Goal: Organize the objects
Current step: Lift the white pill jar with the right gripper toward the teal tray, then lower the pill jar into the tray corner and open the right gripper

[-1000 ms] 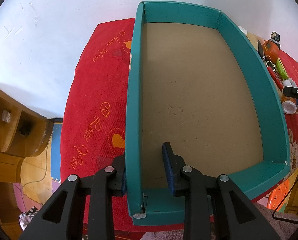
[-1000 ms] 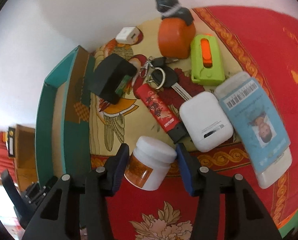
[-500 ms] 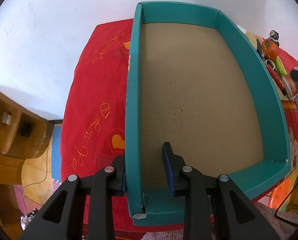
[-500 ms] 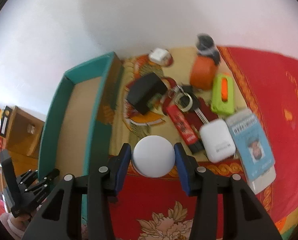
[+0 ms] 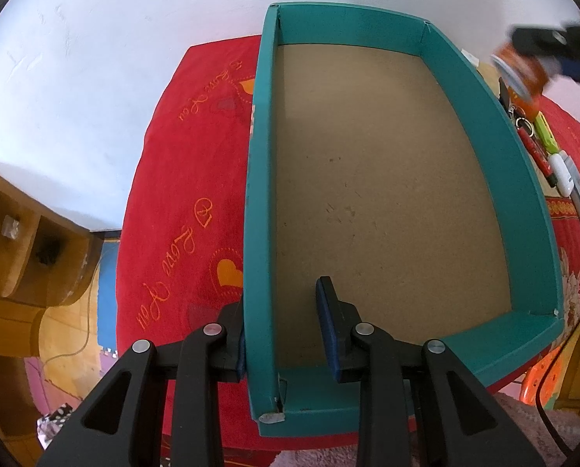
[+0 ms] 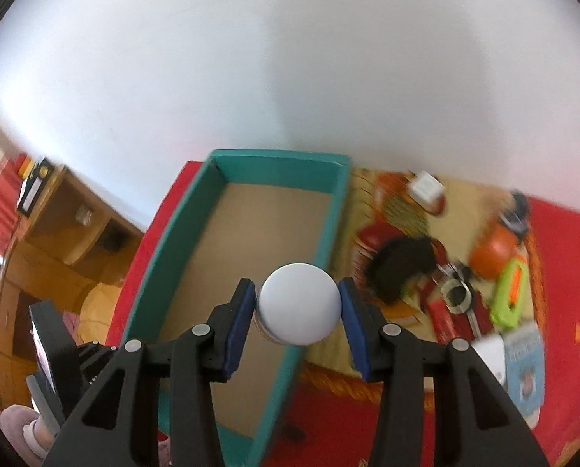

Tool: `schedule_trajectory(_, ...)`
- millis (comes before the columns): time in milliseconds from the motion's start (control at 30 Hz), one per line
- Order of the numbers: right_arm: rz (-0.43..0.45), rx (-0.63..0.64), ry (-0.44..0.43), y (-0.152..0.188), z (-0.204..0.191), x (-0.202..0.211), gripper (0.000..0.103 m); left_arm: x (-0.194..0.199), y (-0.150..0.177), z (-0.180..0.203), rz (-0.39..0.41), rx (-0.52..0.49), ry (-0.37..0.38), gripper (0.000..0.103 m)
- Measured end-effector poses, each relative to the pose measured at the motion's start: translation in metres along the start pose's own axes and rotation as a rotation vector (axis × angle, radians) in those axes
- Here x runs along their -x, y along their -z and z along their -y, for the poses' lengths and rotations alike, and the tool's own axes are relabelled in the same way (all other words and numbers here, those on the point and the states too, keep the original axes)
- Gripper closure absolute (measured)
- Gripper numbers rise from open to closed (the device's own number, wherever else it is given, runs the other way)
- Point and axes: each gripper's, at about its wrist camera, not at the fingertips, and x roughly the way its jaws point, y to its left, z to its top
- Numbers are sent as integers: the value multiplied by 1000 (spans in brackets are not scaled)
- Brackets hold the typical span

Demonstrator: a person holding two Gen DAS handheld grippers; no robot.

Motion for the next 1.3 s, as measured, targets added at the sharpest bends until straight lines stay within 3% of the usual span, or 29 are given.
schedule_trajectory(200,-28,88,-23,-30,-34,-48,59,0,0,-1,-1,5,10,73)
schedule_trajectory(600,-78,237,31,-66,-77,-130,59,2,4,-2,-1,12,26,73)
schedule_trajectory(1000,-109,329,93,-73,-90,-170,59,2,4,-1,-3,16,32,73)
schedule_trajectory(1300,-116,350,96,-72,-94,-175,60,3,5,-2,-3,15,32,73)
